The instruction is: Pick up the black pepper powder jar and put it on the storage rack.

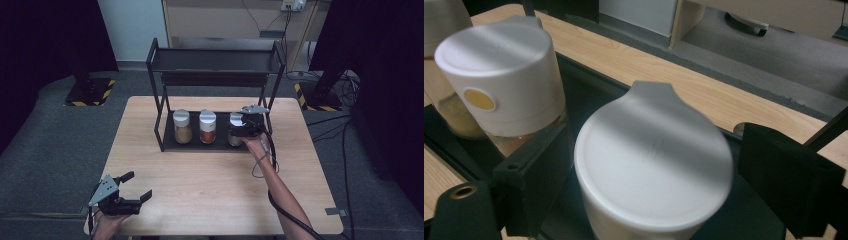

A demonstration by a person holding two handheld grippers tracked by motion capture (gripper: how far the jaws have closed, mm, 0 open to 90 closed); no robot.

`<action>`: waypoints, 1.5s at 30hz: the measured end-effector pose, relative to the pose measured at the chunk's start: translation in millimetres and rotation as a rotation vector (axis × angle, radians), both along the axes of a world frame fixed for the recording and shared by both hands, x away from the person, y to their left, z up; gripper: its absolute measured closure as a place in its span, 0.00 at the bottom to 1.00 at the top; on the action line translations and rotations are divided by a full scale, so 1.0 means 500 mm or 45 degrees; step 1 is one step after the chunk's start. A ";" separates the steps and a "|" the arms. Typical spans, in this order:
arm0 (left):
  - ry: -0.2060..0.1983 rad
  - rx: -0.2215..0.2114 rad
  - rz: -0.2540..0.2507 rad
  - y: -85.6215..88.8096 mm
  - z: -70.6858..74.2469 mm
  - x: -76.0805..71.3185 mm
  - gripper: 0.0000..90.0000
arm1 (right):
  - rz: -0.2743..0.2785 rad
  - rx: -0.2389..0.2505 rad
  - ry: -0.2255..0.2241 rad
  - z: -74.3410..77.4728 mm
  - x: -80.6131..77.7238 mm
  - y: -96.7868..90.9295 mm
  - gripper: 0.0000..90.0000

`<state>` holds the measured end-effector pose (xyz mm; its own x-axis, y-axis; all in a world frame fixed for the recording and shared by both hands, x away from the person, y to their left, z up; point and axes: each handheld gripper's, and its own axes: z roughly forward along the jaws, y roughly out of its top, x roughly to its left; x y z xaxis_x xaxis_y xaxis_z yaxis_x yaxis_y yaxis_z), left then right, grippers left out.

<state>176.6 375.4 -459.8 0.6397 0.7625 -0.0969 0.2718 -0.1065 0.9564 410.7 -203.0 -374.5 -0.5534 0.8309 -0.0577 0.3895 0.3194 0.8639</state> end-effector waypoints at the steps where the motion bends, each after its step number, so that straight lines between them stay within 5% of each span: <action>1: 0.000 0.000 0.000 0.000 0.000 0.000 0.02 | 0.002 -0.002 -0.008 0.003 0.000 -0.002 0.14; 21: 0.000 -0.001 -0.007 0.000 0.000 0.001 0.02 | 0.166 0.049 -0.111 0.105 -0.039 -0.030 0.12; 32: 0.002 -0.007 0.001 -0.001 0.000 0.000 0.02 | 0.263 0.076 -0.104 0.117 -0.087 -0.064 0.12; 45: -0.001 0.002 -0.003 -0.002 0.001 0.000 0.02 | 0.265 0.103 -0.141 0.117 -0.177 -0.137 0.12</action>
<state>176.5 374.6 -459.3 0.6415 0.7612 -0.0954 0.2707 -0.1083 0.9566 322.4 -271.7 -316.2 -0.7070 0.7042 -0.0651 0.2243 0.3105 0.9237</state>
